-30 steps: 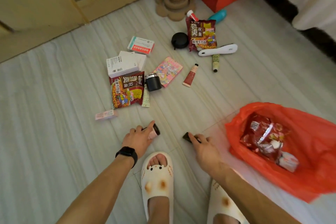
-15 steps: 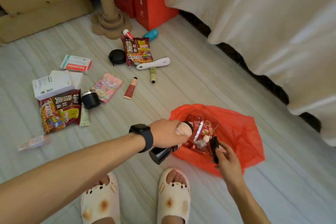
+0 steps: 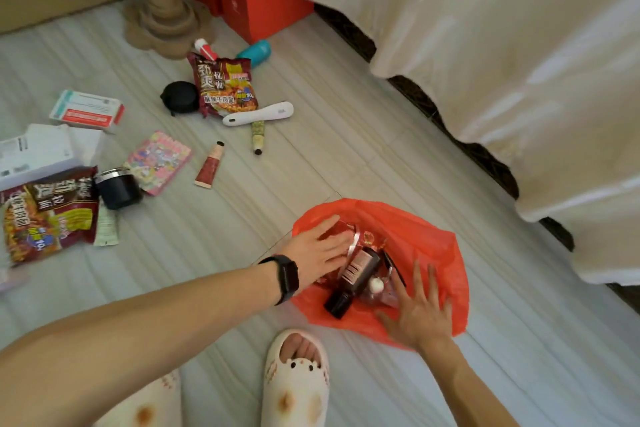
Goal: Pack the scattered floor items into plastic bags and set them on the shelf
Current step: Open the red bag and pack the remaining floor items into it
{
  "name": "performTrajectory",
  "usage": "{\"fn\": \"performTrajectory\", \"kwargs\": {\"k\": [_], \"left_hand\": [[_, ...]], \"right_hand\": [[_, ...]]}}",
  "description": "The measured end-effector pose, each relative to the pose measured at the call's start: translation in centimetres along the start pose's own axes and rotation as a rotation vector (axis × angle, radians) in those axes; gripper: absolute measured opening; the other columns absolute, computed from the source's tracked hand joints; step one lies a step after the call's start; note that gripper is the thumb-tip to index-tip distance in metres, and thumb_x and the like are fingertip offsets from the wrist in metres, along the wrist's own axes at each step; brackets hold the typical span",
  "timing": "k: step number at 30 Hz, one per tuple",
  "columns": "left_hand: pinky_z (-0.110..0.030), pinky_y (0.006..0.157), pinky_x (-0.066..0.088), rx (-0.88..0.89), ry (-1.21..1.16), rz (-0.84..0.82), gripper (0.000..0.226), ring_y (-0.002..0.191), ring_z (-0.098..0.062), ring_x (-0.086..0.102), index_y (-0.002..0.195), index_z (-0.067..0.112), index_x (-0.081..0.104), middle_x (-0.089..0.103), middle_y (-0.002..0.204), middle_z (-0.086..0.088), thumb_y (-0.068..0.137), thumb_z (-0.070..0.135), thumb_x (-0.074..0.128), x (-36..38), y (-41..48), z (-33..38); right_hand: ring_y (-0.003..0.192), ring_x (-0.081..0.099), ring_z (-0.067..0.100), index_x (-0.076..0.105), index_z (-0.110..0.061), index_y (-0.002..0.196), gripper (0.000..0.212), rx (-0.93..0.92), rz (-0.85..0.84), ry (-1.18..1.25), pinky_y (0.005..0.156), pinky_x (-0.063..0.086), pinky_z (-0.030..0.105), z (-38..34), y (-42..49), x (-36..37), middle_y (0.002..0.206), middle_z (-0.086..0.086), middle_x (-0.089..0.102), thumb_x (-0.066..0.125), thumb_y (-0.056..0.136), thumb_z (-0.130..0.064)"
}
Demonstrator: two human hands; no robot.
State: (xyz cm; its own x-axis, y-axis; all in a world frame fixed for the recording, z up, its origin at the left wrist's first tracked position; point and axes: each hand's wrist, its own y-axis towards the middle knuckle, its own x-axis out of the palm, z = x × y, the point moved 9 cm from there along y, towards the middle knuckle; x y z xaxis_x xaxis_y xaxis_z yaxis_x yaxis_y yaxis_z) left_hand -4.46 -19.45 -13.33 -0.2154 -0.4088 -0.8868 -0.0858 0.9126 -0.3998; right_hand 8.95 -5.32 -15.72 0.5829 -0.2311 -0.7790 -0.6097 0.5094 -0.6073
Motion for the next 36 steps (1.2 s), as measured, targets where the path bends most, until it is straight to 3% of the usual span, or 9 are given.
{"fn": "performTrajectory", "kwargs": {"k": [5,8,10,16,21,23,28,31,36], "left_hand": [[-0.060,0.103,-0.032,-0.093,-0.097,-0.027,0.078,0.148,-0.030,-0.019,0.155,0.031,-0.003,-0.019,0.162,-0.009,0.095,0.043,0.046,2.0,-2.8,-3.0],[-0.053,0.117,-0.009,-0.168,-0.351,0.123,0.073,0.151,-0.024,-0.006,0.155,0.033,0.004,-0.006,0.164,-0.006,0.096,0.039,0.045,0.0,-5.6,-4.5],[-0.050,0.120,0.001,-0.262,-0.456,0.149,0.071,0.151,-0.022,-0.002,0.155,0.035,0.005,0.000,0.164,-0.004,0.096,0.038,0.044,0.1,-8.4,-5.5],[-0.045,0.120,0.003,-0.787,-0.813,-0.073,0.074,0.151,-0.019,0.001,0.155,0.036,-0.001,0.000,0.164,0.000,0.096,0.045,0.042,9.1,-20.5,-7.3],[-0.048,0.121,0.005,-1.076,-0.977,-0.273,0.074,0.151,-0.024,0.001,0.156,0.034,0.000,-0.001,0.164,-0.003,0.097,0.045,0.043,17.4,-30.4,-5.7],[-0.049,0.121,0.004,-1.161,-1.027,-0.335,0.072,0.151,-0.024,0.000,0.156,0.033,0.002,-0.002,0.164,-0.003,0.097,0.045,0.042,20.3,-33.6,-5.1],[-0.050,0.121,0.006,-1.260,-1.072,-0.439,0.072,0.150,-0.026,-0.001,0.156,0.034,-0.001,-0.007,0.164,-0.002,0.097,0.049,0.038,25.6,-38.2,-3.9],[-0.053,0.119,0.003,-1.279,-1.087,-0.473,0.076,0.150,-0.028,-0.007,0.153,0.040,-0.010,-0.018,0.162,0.003,0.096,0.055,0.037,27.8,-39.2,-3.1],[-0.056,0.118,-0.003,-1.313,-1.112,-0.429,0.084,0.147,-0.028,-0.024,0.147,0.044,-0.025,-0.035,0.156,0.005,0.092,0.066,0.034,29.0,-38.8,-1.5]], "right_hand": [[0.150,-0.010,0.030,-0.004,-0.038,0.154,0.092,-0.008,-0.019,0.115,0.118,0.017,0.052,0.1,-0.7,-1.2,0.163,0.002,-0.018,0.045,0.084,-0.073],[0.150,0.007,0.029,0.016,-0.029,0.156,0.083,-0.136,0.198,0.204,0.121,0.017,0.044,-2.3,-2.3,-4.5,0.164,0.005,0.008,0.035,0.085,-0.067],[0.149,0.015,0.026,0.030,-0.028,0.152,0.069,-0.261,0.320,0.311,0.121,0.013,0.035,-5.2,-4.2,-6.9,0.162,0.003,0.017,0.044,0.090,-0.055],[0.144,0.030,0.022,0.043,-0.031,0.146,0.058,-0.573,0.458,0.457,0.113,0.026,0.034,-16.8,-7.8,-11.3,0.158,0.000,0.031,0.062,0.091,-0.035],[0.139,0.040,0.027,0.046,-0.031,0.144,0.057,-0.751,0.353,0.369,0.112,0.029,0.034,-27.1,-7.3,-9.0,0.154,0.006,0.039,0.054,0.090,-0.044],[0.141,0.037,0.029,0.041,-0.033,0.147,0.061,-0.798,0.290,0.263,0.113,0.030,0.037,-30.7,-6.5,-7.0,0.156,0.007,0.034,0.041,0.089,-0.052],[0.152,0.000,0.025,0.004,-0.038,0.155,0.065,-0.874,0.026,-0.080,0.122,0.011,0.040,-36.9,-3.5,-1.0,0.161,-0.002,-0.014,0.033,0.098,-0.050],[0.151,-0.004,0.026,-0.001,-0.036,0.155,0.067,-0.885,-0.059,-0.187,0.122,0.011,0.044,-39.1,-2.2,1.0,0.164,0.002,-0.014,0.034,0.099,-0.049],[0.150,0.005,0.029,0.001,-0.028,0.156,0.074,-0.915,0.011,-0.190,0.120,0.018,0.043,-44.4,-0.1,-2.1,0.164,0.005,-0.007,0.042,0.097,-0.047]]}}
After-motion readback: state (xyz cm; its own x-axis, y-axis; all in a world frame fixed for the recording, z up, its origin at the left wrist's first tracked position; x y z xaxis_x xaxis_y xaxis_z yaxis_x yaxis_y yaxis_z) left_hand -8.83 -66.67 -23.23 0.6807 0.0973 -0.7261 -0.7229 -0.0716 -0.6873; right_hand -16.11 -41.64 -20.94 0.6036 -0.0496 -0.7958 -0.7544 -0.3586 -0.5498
